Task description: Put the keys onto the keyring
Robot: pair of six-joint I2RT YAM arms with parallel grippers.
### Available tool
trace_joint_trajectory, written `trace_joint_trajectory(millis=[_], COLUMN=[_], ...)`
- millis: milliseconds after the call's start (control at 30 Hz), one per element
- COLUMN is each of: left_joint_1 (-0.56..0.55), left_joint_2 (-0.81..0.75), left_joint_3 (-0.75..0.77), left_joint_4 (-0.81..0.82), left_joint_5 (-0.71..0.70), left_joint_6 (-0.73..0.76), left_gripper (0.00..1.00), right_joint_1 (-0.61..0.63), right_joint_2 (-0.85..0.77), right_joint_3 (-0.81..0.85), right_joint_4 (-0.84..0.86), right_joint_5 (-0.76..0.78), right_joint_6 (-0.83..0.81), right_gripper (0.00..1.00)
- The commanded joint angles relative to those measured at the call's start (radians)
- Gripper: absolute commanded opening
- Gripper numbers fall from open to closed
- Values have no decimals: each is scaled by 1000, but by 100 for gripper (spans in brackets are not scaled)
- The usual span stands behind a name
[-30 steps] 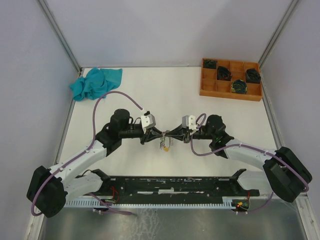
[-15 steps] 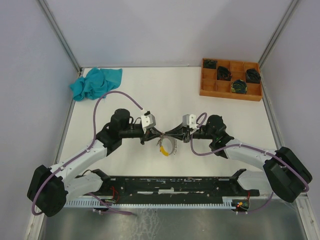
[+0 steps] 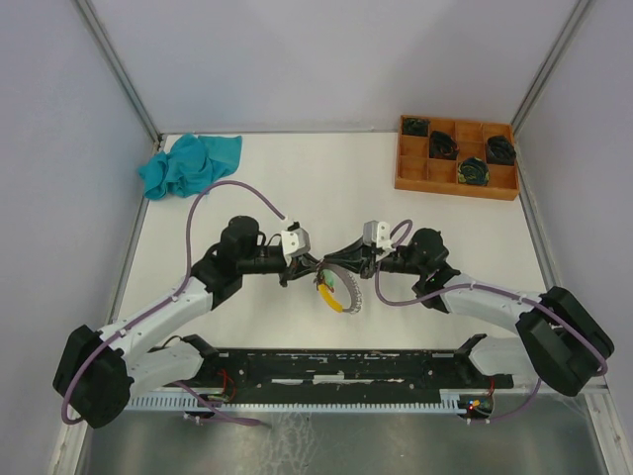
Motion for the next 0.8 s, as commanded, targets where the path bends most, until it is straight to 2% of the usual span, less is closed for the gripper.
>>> trace_joint_trajectory(millis=[0, 167, 333, 467, 767], left_joint_1=[-20, -18, -17, -15, -15], left_joint_2=[-42, -147, -240, -264, -183], left_joint_3=[11, -31, -93, -108, -79], left_joint_4=[11, 46, 96, 119, 173], left_joint_5=[-17, -183, -247, -244, -111], left_joint_6=[23, 2, 14, 18, -30], left_gripper=[16, 27, 35, 36, 33], right_joint_1=[-3, -5, -4, -5, -5], right_joint_2=[20, 11, -19, -20, -3], right_joint_3=[15, 0, -1, 3, 7], right_joint_4=[178, 129, 24, 1, 15], right_joint_5=[29, 32, 34, 29, 9], right_joint_6=[23, -10, -53, -61, -43], right_gripper=[1, 1, 1, 1, 1])
